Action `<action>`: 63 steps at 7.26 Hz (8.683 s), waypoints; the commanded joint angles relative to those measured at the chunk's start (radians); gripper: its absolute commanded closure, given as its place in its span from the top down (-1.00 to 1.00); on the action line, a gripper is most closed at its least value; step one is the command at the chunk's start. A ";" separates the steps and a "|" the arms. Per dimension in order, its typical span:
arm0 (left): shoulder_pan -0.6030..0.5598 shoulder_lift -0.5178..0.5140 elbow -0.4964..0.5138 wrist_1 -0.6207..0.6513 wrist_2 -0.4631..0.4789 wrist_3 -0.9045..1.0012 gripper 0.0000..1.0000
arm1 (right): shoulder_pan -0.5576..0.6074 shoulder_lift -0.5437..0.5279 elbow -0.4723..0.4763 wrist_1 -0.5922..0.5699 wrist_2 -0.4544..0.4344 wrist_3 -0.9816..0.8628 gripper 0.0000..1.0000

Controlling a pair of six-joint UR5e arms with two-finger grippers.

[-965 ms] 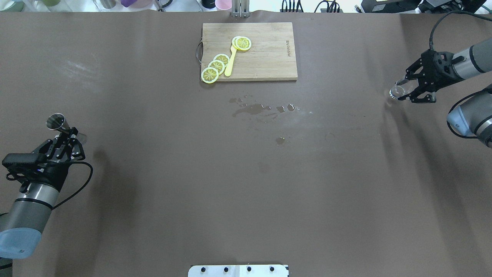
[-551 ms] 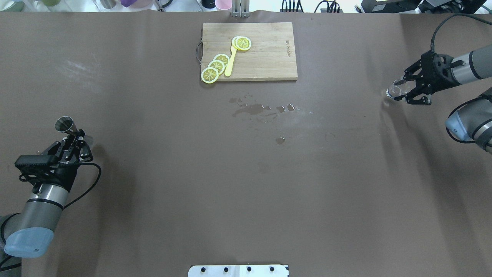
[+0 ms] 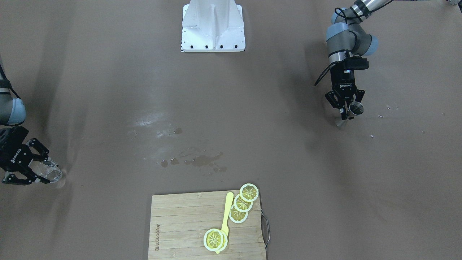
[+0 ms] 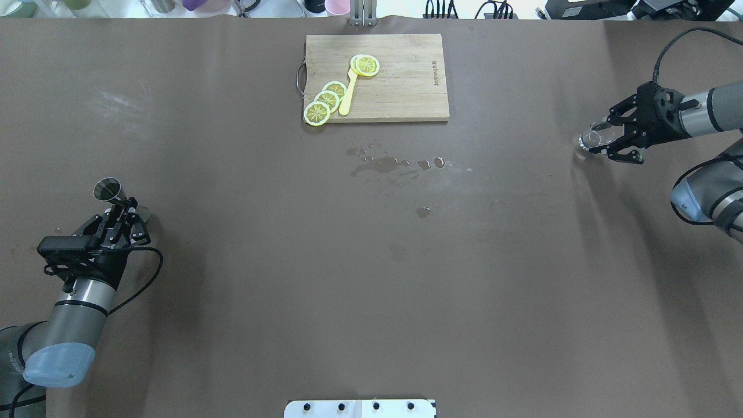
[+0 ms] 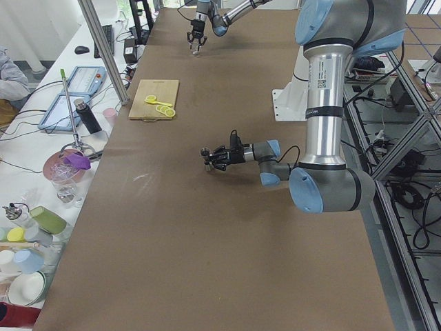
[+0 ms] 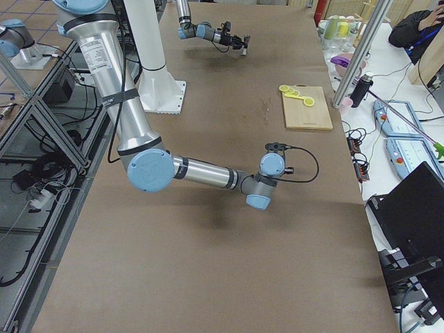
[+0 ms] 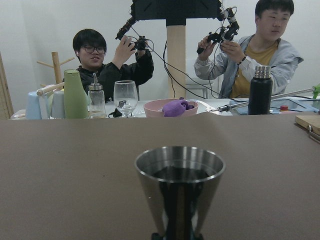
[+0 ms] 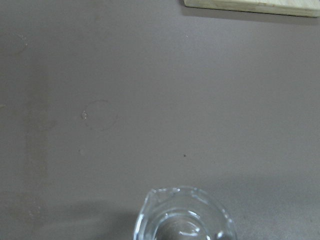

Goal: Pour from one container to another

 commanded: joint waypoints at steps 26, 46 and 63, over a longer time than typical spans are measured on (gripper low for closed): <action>-0.227 0.216 -0.442 0.335 -0.376 0.069 0.98 | 0.049 0.118 0.047 0.013 -0.103 0.449 1.00; -1.297 0.062 -0.144 1.019 -2.009 1.103 0.98 | 0.410 -0.225 0.645 -1.715 0.044 0.500 1.00; -1.425 0.228 -0.206 1.026 -1.943 1.310 0.98 | 0.454 -0.253 0.584 -1.614 0.044 0.514 1.00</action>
